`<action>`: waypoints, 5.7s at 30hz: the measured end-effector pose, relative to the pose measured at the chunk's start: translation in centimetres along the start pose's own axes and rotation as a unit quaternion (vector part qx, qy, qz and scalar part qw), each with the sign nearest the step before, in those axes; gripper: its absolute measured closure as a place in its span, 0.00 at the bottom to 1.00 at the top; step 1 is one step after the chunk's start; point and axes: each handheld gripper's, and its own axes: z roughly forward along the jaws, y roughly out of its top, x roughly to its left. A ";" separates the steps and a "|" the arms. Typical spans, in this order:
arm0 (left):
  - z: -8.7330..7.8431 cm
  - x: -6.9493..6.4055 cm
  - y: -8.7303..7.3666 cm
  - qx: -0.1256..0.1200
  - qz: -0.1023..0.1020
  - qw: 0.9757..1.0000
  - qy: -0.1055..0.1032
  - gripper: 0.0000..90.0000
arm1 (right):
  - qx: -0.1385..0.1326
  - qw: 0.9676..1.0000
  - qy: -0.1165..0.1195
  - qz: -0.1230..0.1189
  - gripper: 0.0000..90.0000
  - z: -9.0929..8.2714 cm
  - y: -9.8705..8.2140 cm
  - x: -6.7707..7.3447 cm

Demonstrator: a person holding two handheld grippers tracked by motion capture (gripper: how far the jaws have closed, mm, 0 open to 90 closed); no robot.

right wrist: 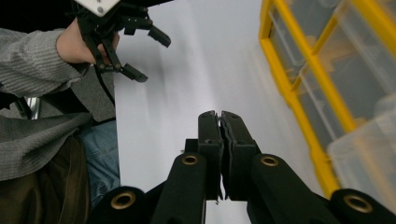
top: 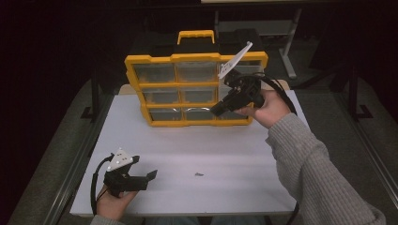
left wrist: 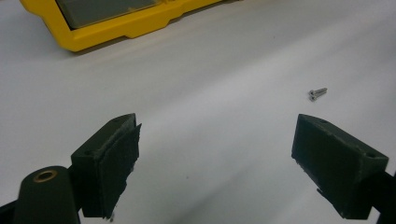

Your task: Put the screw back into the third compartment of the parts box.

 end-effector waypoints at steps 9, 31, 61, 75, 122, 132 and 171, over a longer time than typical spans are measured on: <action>0.0 0.1 0.0 0.002 0.001 1.000 -0.001 0.16 | -0.007 1.000 -0.019 0.016 0.96 -3.6 1.9 -1.1; 0.0 -0.1 -0.1 0.001 -0.015 1.000 -0.003 0.16 | 0.001 0.994 -0.078 0.081 0.95 -7.1 3.2 -4.8; 0.0 0.0 0.0 -0.001 -0.007 1.000 0.000 0.16 | -0.027 0.995 -0.075 0.067 0.86 -8.7 2.0 -3.3; 0.0 0.0 -0.1 0.000 -0.010 1.000 0.000 0.16 | -0.034 0.999 -0.031 0.011 0.76 -6.1 1.1 0.7; 0.1 0.1 -0.1 0.002 -0.005 1.000 0.001 0.16 | 0.052 0.998 0.044 0.002 0.76 18.2 -9.5 2.5; 0.2 0.1 -0.1 0.003 -0.001 1.000 0.000 0.16 | 0.071 0.997 0.041 -0.002 0.82 19.9 -10.0 2.6; 0.1 0.0 -0.1 0.000 -0.001 1.000 -0.002 0.16 | 0.087 0.996 0.007 -0.016 0.96 20.8 -10.4 2.5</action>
